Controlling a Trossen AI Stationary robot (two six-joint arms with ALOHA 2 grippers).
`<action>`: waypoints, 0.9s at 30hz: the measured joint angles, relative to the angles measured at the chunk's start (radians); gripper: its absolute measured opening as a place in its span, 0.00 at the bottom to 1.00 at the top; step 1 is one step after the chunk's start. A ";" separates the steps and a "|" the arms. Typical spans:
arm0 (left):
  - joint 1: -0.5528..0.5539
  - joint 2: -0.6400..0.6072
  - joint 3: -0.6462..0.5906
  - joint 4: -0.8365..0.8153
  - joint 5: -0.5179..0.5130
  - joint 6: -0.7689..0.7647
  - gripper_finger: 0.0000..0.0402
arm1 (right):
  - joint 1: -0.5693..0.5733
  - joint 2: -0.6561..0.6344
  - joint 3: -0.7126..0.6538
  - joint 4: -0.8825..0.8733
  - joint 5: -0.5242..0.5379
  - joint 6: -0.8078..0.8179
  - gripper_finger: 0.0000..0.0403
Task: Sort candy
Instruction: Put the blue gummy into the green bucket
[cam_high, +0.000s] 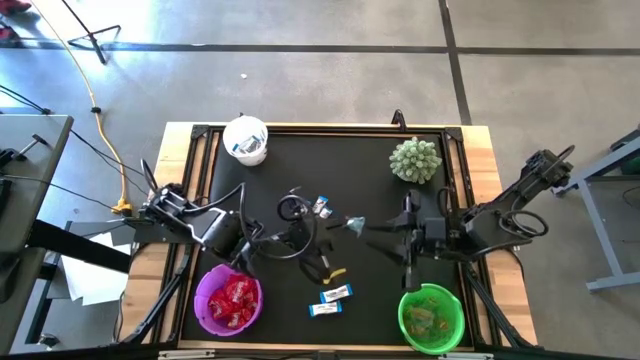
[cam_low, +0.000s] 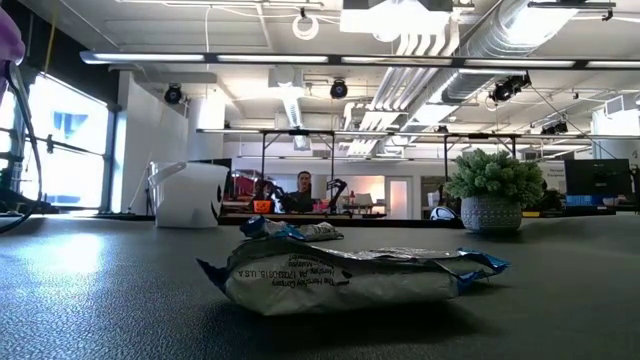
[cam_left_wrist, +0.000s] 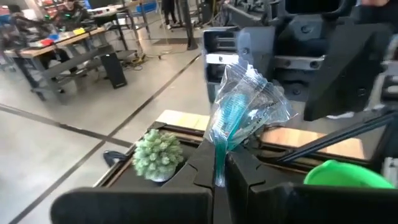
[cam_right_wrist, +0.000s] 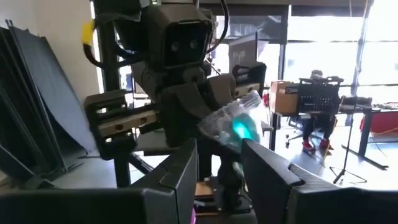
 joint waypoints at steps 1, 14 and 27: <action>0.002 0.003 0.000 0.012 0.015 0.001 0.00 | -0.006 0.000 0.000 0.001 -0.005 -0.001 0.30; 0.035 0.025 0.000 0.114 0.109 0.087 0.00 | -0.059 0.000 0.000 0.007 -0.020 -0.024 0.30; 0.027 0.026 0.000 0.115 0.089 0.087 0.00 | -0.061 0.001 0.000 0.012 -0.022 -0.020 0.04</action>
